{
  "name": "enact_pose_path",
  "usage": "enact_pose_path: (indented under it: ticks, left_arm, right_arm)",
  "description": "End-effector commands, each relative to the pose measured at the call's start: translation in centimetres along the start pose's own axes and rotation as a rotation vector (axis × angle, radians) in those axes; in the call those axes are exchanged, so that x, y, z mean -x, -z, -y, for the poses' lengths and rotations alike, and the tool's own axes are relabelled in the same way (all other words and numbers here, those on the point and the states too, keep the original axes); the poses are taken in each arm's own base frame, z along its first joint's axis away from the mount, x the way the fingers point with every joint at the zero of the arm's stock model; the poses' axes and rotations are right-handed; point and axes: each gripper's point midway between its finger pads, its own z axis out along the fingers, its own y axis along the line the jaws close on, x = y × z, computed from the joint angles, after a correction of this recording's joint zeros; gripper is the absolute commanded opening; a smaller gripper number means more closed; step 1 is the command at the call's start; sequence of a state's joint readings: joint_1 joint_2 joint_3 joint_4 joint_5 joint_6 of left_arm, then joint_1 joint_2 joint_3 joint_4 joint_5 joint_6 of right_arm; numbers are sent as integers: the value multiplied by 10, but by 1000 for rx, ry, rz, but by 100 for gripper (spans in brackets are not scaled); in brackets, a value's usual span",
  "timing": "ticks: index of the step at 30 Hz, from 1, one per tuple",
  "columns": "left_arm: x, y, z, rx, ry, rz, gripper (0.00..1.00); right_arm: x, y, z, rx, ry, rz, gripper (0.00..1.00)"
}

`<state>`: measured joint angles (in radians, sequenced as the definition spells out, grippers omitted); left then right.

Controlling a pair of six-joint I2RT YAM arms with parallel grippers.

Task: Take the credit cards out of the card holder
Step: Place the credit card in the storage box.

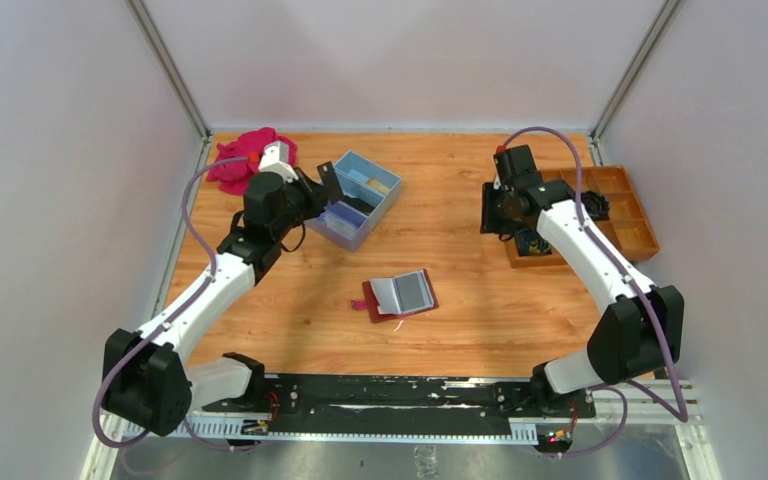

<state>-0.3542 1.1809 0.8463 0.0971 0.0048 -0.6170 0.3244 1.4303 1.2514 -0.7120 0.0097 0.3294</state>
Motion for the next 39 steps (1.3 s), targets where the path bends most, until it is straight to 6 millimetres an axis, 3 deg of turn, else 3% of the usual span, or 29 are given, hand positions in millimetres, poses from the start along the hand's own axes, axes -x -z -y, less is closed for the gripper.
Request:
enact_pose_path:
  ticks: [1,10,18,23,28,39]
  left_arm:
    - [9,3,-14,38,68,58,0]
    - [13,2,-7,-8,114,58,0]
    - [7,3,-10,-40,117,15,0]
    - [7,-16,-15,-14,210,33,0]
    - [9,-38,-40,110,331,111,0]
    - [-4,-89,-47,184,464,178,0]
  right_arm:
    - [7,6,30,-121,-73,-10,39]
    - [34,15,55,-172,-143,50,40]
    - [46,16,42,-79,-71,72,41]
    - [55,11,34,-33,-43,75,41]
    - [57,9,35,-38,-34,75,42]
    - [61,12,42,-78,-31,90,42]
